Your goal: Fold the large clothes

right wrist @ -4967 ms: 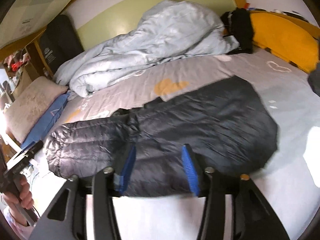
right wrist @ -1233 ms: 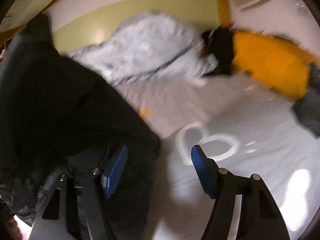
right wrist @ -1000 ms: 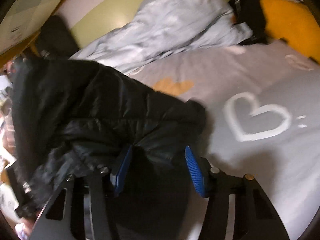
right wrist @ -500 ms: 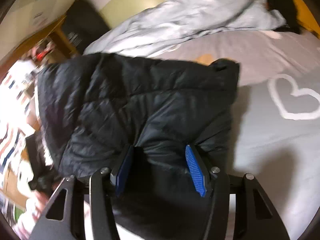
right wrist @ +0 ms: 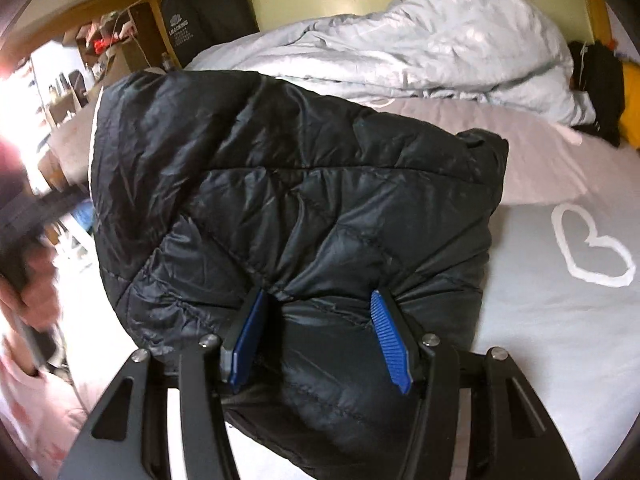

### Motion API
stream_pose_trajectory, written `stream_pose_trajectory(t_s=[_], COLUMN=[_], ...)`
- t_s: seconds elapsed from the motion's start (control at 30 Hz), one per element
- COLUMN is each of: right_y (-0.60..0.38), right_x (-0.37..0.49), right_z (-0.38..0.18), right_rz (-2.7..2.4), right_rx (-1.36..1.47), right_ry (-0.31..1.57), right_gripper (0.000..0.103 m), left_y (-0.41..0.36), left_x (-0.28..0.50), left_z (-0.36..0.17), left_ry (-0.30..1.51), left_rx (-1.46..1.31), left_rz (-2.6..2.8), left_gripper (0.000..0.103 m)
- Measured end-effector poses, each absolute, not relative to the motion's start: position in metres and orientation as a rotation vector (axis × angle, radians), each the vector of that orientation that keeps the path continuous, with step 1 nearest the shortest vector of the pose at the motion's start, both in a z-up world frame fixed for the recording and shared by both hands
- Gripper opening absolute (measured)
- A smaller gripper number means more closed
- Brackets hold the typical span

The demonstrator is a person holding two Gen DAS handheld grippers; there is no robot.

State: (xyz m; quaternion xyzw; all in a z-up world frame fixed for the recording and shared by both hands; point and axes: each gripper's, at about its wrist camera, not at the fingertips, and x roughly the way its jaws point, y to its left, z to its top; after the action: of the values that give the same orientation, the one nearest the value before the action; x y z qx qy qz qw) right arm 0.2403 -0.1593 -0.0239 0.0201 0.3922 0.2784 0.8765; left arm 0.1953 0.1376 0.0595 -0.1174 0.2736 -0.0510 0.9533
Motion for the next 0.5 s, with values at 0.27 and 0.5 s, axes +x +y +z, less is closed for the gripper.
stream_pose_trajectory(t_s=[0.27,0.5], right_y=[-0.146,-0.14], right_x=[0.232,0.23], right_z=[-0.023,-0.023], right_rz=[0.608,0.623], right_rx=[-0.011,-0.026], right_ry=[0.803,0.802], right_gripper=[0.053,0.053], left_y=[0.097,0.042], left_x=[0.171,0.185], left_z=[0.067,0.041], left_ry=[0.515,0.598], left_rx=[-0.183,-0.051], left_rz=[-0.339,-0.313], left_gripper=[0.079,0.087])
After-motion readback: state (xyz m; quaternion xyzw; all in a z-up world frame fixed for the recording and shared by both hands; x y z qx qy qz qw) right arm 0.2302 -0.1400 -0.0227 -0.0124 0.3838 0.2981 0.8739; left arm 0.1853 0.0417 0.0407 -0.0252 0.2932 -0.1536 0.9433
